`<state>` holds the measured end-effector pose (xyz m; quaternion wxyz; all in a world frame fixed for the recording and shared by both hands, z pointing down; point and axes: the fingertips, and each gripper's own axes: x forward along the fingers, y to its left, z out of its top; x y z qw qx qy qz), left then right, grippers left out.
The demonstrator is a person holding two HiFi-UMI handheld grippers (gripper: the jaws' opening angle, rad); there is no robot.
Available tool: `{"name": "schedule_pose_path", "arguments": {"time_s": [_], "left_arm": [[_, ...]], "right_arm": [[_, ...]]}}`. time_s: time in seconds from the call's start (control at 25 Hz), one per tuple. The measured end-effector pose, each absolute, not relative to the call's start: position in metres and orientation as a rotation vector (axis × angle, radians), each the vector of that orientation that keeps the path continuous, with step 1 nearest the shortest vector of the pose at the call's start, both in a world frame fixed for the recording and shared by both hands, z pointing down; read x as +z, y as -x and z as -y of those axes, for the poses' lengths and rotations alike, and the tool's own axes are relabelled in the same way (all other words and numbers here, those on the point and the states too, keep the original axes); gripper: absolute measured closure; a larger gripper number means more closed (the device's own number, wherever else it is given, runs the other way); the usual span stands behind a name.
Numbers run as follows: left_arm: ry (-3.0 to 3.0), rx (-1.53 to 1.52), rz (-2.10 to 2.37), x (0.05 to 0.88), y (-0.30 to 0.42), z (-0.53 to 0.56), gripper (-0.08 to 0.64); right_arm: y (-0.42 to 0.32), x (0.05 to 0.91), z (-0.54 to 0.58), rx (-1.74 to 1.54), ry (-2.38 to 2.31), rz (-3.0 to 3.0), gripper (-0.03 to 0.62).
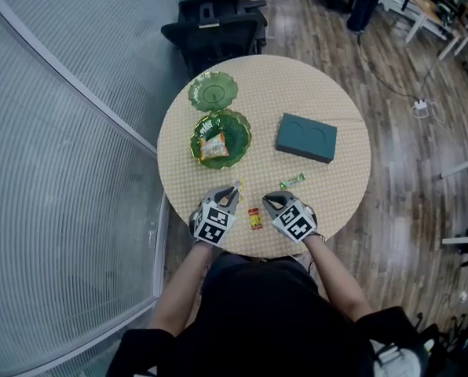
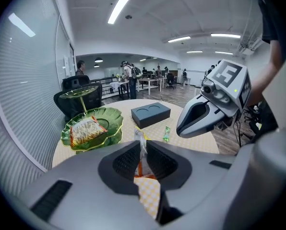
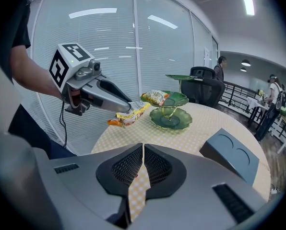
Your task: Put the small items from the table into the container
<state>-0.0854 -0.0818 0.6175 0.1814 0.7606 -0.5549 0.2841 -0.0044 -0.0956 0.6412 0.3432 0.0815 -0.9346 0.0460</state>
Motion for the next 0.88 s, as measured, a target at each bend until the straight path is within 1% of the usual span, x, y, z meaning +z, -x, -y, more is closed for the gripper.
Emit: {"name": "schedule_pose_path", "arguments": {"time_s": [0.6, 0.88], "left_arm": [[-2.267, 0.7, 1.577, 0.574, 0.157, 0.113, 0.517], [-2.365, 0.718, 1.503, 0.56, 0.163, 0.129, 0.517]], "right_arm": [[0.063, 0.635, 0.097, 0.128, -0.301, 2.381, 0.563], [0.077, 0.644, 0.093, 0.179, -0.382, 2.367, 0.563]]}}
